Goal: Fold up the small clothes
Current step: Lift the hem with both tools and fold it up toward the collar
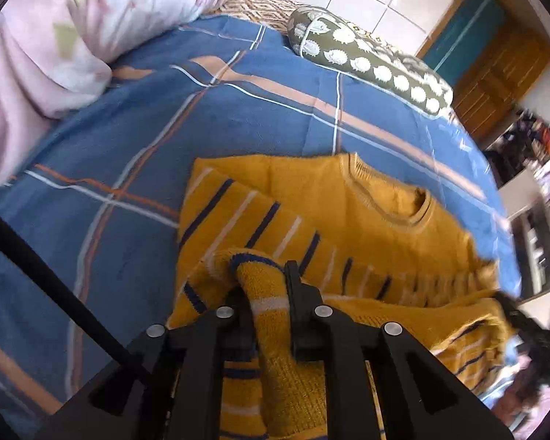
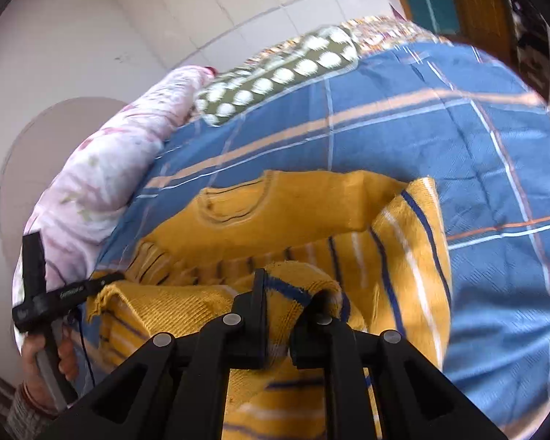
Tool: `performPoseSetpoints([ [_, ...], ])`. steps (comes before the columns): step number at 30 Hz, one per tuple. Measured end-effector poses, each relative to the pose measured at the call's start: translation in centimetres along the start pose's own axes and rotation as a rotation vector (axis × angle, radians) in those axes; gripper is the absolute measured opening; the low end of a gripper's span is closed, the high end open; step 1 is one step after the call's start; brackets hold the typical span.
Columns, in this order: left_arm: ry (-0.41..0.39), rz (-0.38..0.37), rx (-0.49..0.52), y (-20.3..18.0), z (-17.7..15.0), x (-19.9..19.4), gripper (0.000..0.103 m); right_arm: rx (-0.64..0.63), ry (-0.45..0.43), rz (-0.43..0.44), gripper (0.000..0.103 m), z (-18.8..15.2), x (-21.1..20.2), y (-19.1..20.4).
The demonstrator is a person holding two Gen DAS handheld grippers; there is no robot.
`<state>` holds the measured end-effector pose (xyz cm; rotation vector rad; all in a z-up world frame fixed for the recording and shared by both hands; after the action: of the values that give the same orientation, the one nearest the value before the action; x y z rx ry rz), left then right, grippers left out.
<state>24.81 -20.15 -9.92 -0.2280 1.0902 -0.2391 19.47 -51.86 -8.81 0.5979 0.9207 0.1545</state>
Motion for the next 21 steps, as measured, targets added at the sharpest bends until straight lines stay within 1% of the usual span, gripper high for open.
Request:
performPoseSetpoints([
  [1, 0.007, -0.037, -0.034, 0.1, 0.6, 0.3, 0.017, 0.043, 0.016, 0.013, 0.018, 0.4, 0.8, -0.6],
  [3, 0.025, -0.126, -0.112, 0.3, 1.0, 0.4, 0.027, 0.131, 0.052, 0.042, 0.025, 1.2, 2.6, -2.1],
  [4, 0.030, -0.174, -0.151, 0.4, 1.2, 0.5, 0.030, 0.154, 0.062, 0.055, 0.027, 1.4, 3.1, -2.3],
  [5, 0.028, -0.222, -0.184, 0.5, 1.4, 0.4, 0.036, 0.184, 0.070, 0.079, 0.032, 1.7, 3.7, -2.6],
  [6, 0.024, -0.246, -0.196, 0.5, 1.6, 0.2, 0.041, 0.207, 0.072, 0.099, 0.039, 2.0, 3.9, -2.7],
  [7, 0.019, -0.265, -0.204, 0.4, 1.7, -0.1, 0.043, 0.237, 0.072, 0.126, 0.042, 2.4, 4.2, -2.7],
  [8, 0.014, -0.282, -0.210, 0.5, 1.8, -0.4, 0.046, 0.266, 0.069, 0.157, 0.049, 2.7, 4.3, -2.7],
  [9, 0.008, -0.300, -0.219, 0.5, 1.8, -0.7, 0.047, 0.287, 0.063, 0.179, 0.053, 3.0, 4.5, -2.6],
  [11, -0.001, -0.329, -0.237, 0.7, 2.1, -1.3, 0.048, 0.343, 0.049, 0.227, 0.055, 3.8, 4.6, -2.6],
  [13, -0.020, -0.364, -0.267, 1.0, 2.7, -2.1, 0.048, 0.389, 0.039, 0.253, 0.061, 4.4, 4.8, -2.7],
  [14, -0.038, -0.358, -0.278, 1.4, 3.1, -2.6, 0.051, 0.405, 0.026, 0.252, 0.062, 4.6, 4.7, -2.9],
  [15, -0.066, -0.340, -0.283, 1.9, 3.6, -3.3, 0.059, 0.411, 0.013, 0.239, 0.062, 4.9, 4.5, -3.2],
  [17, -0.121, -0.304, -0.297, 3.1, 4.5, -4.7, 0.068, 0.422, 0.003, 0.230, 0.062, 5.2, 4.3, -3.6],
  [19, -0.148, -0.255, -0.311, 4.2, 4.8, -5.8, 0.069, 0.420, -0.017, 0.202, 0.062, 5.6, 3.7, -4.0],
  [21, -0.139, -0.231, -0.290, 4.4, 4.3, -6.5, 0.069, 0.386, -0.041, 0.162, 0.062, 5.8, 2.4, -4.2],
])
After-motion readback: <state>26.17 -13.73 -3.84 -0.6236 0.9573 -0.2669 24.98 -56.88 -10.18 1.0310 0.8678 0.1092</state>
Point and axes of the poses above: each gripper's, at about its wrist camera, not at the fingertips, and x roughly the way its jaws point, y to its left, z to its top, the point moved 10 cm from there along x, roughly the way its jaws point, and after that the axes turned 5 degrees about x, right-handed, at the moved point
